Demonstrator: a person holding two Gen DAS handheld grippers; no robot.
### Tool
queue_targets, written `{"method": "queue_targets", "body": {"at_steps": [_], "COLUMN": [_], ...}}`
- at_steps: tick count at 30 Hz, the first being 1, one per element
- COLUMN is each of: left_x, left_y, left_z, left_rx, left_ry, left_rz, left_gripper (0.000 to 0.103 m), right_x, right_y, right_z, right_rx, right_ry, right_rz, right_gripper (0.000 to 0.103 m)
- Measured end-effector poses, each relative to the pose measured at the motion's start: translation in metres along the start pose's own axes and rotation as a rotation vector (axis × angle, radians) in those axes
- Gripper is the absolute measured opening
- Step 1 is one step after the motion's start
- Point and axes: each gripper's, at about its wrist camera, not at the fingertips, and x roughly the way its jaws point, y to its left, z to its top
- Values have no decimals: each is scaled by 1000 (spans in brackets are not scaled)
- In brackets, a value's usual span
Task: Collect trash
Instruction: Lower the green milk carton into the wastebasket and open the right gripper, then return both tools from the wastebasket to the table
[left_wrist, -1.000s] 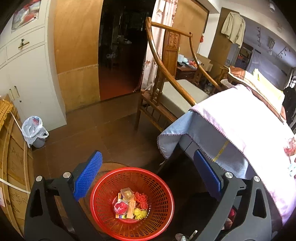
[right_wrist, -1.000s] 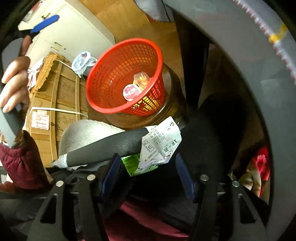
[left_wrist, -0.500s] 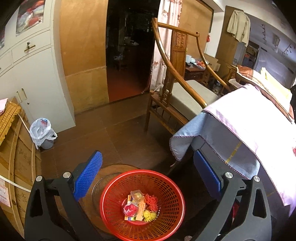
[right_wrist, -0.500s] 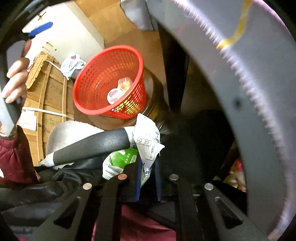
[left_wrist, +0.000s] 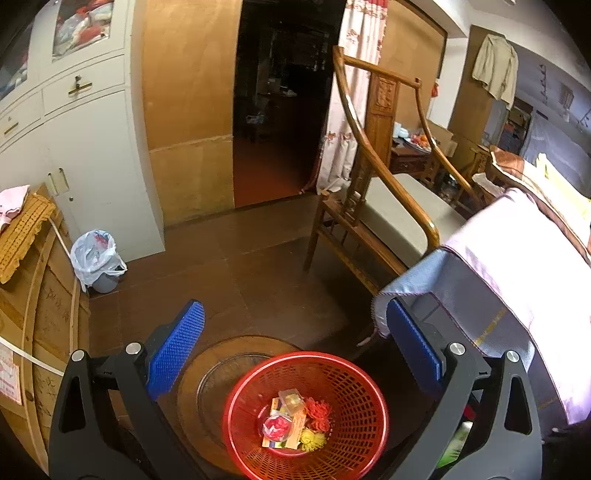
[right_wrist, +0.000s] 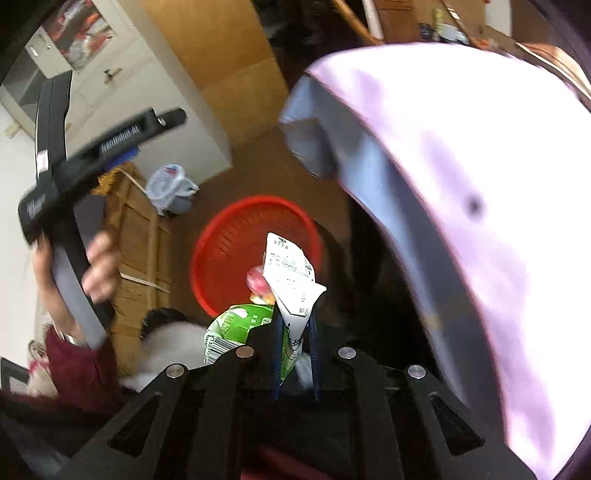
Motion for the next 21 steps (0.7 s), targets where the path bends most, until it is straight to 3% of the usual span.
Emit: {"method": "queue_targets", "body": {"at_steps": [2,4,8,12,18,21], "left_x": [0,-2,-4,-4,-30,-49], "left_y": [6,13,18,10,-33,-60], "left_z": [3,5,8,5,2,-1], "left_rx": [-9,-18,-32,-31,74,123], "left_ry": [-4,-8,-12,10,-32,-53], "left_rz": [10,20,16,-34,-96,-159], "left_gripper": [95,95,96,96,96,96], "right_x": [19,40,42,13,-52,-89], "right_y": [12,23,27,21,-2,-17], "right_z": [19,36,43,40,21,6], "right_rx": [-11,-45,-39,-25,40,76], "right_ry": [8,22,-2,-74,-250,-349], "right_rz": [40,14,22,-4,-40,-80], "right_gripper": [15,50,49,49,50,58]}}
